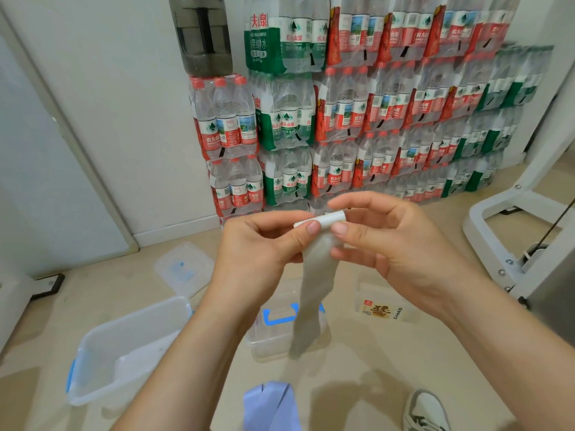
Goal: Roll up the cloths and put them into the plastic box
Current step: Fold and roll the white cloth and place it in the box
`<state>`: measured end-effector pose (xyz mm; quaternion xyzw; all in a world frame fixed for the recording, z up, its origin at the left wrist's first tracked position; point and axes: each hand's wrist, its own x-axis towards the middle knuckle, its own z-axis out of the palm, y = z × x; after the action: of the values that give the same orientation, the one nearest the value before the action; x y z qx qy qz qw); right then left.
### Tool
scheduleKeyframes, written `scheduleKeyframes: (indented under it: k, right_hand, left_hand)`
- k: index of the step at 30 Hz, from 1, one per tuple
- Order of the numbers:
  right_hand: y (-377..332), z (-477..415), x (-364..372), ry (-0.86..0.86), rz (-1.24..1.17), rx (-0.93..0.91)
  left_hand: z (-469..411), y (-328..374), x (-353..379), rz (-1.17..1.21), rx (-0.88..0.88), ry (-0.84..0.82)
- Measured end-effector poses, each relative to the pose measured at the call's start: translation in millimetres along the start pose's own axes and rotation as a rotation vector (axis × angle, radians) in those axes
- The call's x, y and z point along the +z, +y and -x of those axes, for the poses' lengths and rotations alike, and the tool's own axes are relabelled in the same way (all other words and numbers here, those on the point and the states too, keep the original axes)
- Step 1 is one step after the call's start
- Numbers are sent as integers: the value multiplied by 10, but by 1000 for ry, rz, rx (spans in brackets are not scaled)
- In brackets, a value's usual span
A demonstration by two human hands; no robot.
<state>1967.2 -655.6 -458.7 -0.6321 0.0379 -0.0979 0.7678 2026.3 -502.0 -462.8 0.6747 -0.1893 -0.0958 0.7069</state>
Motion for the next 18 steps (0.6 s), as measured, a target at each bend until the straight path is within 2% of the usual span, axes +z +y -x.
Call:
scheduleKeyframes:
  k: [3,7,18]
  right_hand:
    - [21,3,15,-59,42,83]
    - [54,-10,44,-26,77,83]
    - [116,-20,57,-36,42,60]
  left_hand:
    - [-21,-8,-22,73,-5,17]
    - [-36,-27,-22,124,-8,52]
    - [-46,-78,19,-70,133,101]
